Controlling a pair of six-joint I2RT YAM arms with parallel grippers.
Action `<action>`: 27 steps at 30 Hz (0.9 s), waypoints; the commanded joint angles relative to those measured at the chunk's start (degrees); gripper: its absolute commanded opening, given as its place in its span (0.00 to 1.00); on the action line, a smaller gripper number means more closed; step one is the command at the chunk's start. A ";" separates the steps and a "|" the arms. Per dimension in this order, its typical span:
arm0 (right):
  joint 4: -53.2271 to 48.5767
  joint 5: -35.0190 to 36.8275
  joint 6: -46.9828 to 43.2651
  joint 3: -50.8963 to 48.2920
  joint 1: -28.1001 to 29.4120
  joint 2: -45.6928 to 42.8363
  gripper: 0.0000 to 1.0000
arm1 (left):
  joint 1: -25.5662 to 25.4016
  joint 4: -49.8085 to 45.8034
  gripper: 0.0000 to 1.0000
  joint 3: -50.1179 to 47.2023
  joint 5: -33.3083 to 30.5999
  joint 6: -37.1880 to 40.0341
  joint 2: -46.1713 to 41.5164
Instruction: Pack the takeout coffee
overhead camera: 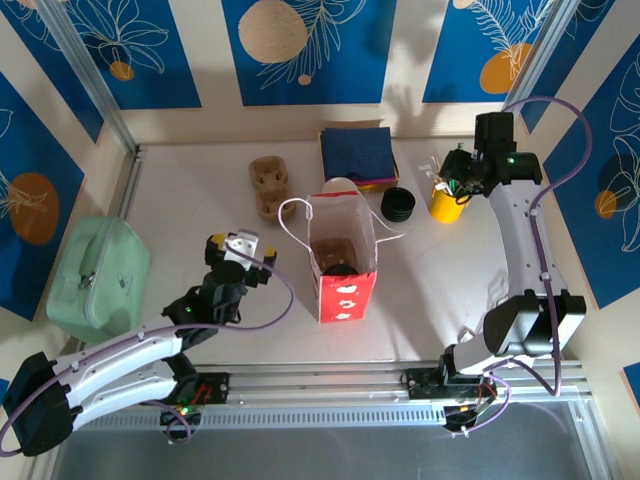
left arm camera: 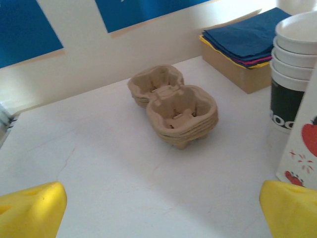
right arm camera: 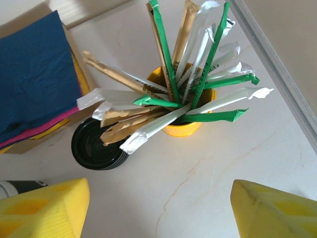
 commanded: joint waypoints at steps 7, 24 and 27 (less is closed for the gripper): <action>5.19 -2.25 -1.24 -2.03 -2.76 2.51 0.77 | 1.42 -2.98 0.99 0.43 -3.51 -4.18 -1.76; 5.78 -6.00 -0.56 0.97 -4.22 9.38 0.75 | 1.77 -2.51 1.00 -1.56 -2.41 -3.66 -4.91; 5.07 -6.29 -0.67 2.55 -3.96 11.01 0.72 | 1.86 -2.49 0.99 -1.65 -2.32 -3.57 -4.97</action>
